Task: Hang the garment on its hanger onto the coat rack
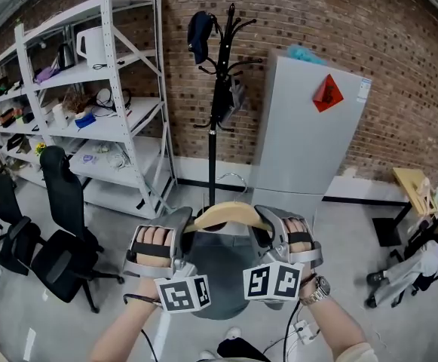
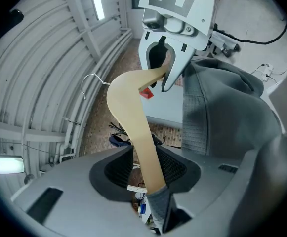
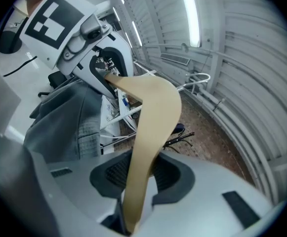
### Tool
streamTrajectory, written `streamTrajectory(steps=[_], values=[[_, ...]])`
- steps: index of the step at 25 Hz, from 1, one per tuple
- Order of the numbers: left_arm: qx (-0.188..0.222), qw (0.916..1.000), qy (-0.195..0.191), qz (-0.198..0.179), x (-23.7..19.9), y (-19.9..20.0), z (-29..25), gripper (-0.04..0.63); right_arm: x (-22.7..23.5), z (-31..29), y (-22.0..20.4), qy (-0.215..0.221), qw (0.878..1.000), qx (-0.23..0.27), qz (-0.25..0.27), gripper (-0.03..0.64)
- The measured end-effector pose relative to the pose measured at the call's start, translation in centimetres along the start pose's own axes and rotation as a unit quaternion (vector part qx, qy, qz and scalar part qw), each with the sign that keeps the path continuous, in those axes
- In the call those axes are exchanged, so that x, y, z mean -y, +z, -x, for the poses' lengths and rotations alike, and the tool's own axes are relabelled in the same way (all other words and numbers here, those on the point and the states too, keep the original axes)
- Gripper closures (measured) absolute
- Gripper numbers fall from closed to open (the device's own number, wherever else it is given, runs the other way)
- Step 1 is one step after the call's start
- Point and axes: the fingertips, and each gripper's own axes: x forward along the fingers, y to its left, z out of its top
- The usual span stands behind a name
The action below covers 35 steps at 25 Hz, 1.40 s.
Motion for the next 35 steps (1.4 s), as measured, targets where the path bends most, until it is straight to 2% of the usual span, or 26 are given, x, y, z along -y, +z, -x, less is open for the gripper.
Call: streamTrajectory(steps=[7, 15, 19, 26, 35], values=[[-0.022, 0.9997, 0.004, -0.01, -0.7, 0.8, -5.4, 0.459, 2.3, -4.8, -2.6, 0.003, 1.0, 0.02, -0.011, 0.517], [-0.046, 0.9983, 0.033, -0.011, -3.0, 1.3, -8.8, 0.459, 5.6, -7.9, -3.1, -0.009, 0.998, 0.055, -0.001, 0.517], [-0.049, 0.9984, 0.028, -0.004, -2.9, 1.4, -10.6, 0.459, 6.3, -9.0, -3.7, -0.007, 0.998, 0.056, 0.004, 0.517], [-0.023, 0.9992, 0.034, 0.006, -3.8, 1.6, -13.9, 0.459, 8.2, -11.1, -4.6, -0.023, 0.999, 0.044, -0.002, 0.517], [0.012, 0.9998, 0.018, -0.001, -2.9, -0.3, -22.2, 0.458, 8.7, -19.0, -7.0, -0.02, 1.0, 0.003, 0.001, 0.515]])
